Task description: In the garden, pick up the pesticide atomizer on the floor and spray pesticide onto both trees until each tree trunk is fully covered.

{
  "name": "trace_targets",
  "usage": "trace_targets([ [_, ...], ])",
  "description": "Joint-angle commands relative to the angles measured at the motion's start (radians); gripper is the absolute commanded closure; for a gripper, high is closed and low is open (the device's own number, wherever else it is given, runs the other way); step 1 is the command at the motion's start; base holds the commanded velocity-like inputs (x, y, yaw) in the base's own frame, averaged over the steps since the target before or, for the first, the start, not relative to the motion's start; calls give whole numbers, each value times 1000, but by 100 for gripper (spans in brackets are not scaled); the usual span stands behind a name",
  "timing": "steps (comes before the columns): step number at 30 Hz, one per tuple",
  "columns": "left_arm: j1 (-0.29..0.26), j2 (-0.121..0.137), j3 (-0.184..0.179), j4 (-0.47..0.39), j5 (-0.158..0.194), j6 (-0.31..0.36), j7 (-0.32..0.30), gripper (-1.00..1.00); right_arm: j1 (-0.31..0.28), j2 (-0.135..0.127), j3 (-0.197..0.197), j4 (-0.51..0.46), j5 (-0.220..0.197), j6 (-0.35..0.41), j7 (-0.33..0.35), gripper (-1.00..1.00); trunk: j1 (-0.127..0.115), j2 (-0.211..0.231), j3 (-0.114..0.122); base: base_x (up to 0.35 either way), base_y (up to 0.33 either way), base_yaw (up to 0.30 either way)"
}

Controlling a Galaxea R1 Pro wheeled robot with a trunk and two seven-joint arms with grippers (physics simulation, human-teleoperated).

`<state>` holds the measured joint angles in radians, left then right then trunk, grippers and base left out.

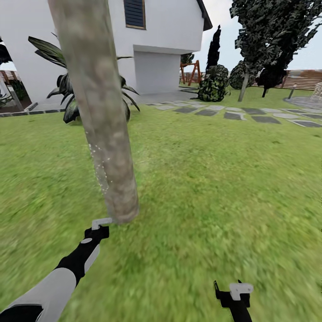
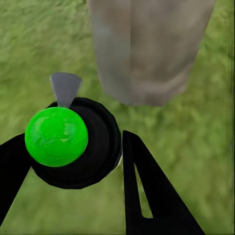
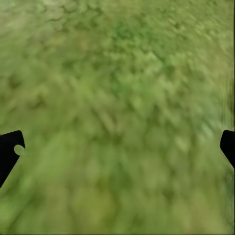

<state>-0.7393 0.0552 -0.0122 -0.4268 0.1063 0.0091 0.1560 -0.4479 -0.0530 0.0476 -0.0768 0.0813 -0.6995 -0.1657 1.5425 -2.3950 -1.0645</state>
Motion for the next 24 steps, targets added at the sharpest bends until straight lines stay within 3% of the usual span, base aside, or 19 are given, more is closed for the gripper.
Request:
trace_targets([
  [1, 0, 0, 0, 0, 0, 0, 0, 100, 0, 0, 0, 0, 0, 0, 0, -100, 0, 0, 0, 89, -265, 3],
  [9, 0, 0, 0, 0, 0, 0, 0, 100, 0, 0, 0, 0, 0, 0, 0, -100, 0, 0, 0, 89, -265, 55],
  [24, 0, 0, 1, 2, 0, 0, 0, 100, 0, 0, 0, 0, 0, 0, 0, -100, 0, 0, 0, 39, -268, 269],
])
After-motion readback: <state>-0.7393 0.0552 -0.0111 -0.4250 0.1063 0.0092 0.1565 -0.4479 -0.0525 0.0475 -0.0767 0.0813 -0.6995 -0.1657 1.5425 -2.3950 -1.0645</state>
